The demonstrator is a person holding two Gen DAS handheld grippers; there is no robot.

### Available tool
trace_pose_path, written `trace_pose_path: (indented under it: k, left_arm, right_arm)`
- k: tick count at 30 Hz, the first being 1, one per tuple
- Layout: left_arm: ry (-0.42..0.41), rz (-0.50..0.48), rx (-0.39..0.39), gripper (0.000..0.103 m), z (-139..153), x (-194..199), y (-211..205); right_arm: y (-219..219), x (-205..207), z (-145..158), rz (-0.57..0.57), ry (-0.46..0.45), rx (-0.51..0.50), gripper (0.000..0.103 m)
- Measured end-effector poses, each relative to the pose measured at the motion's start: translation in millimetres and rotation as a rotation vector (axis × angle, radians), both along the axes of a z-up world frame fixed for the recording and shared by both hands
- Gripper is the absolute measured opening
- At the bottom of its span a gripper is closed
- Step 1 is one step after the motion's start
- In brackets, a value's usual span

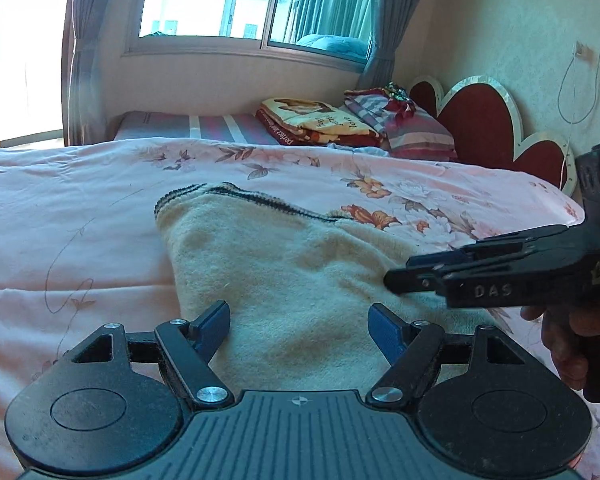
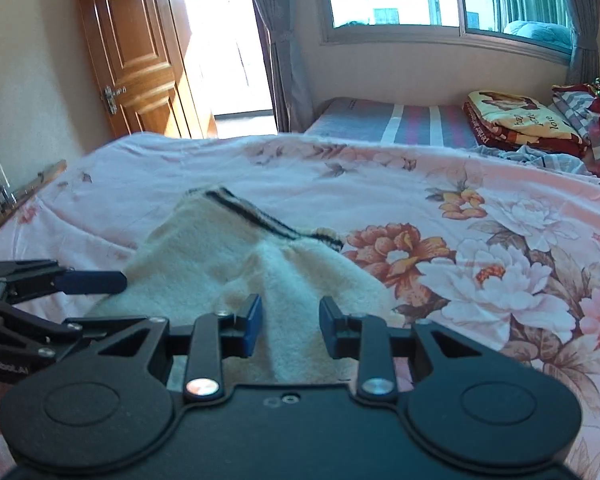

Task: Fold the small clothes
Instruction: 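Withdraw both tools from the folded sweater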

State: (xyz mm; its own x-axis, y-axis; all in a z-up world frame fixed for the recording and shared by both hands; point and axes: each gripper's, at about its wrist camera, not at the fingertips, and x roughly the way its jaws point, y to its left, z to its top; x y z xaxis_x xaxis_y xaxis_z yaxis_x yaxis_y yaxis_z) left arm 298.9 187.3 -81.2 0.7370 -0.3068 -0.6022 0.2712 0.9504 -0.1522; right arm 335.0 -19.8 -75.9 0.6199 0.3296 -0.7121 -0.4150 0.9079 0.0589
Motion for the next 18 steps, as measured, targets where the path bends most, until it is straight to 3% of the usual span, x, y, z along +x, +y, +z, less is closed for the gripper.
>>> trace_pose_path:
  k: [6,8,10,11,14,18]
  left_arm:
    - [-0.023,0.014,0.061,0.075,3,-13,-9]
    - [-0.025,0.04,0.088,0.076,7,-21,-12]
    - [-0.027,0.066,0.102,0.09,14,-31,-15]
    - [-0.034,0.074,0.093,0.1,18,-37,-16]
    - [-0.055,0.106,0.11,0.102,30,-59,-21]
    - [-0.073,0.143,0.135,0.103,49,-99,-27]
  right_arm:
    - [-16,-23,11,-0.032,-0.054,0.056,0.035]
    - [-21,-35,14,-0.029,-0.046,0.022,0.035]
    - [-29,-51,23,-0.045,-0.067,0.025,0.037]
    - [-34,-59,29,-0.054,-0.067,0.036,0.043]
    - [-42,-86,45,-0.069,-0.091,0.053,0.063]
    - [-44,-128,65,-0.072,-0.115,0.064,0.073]
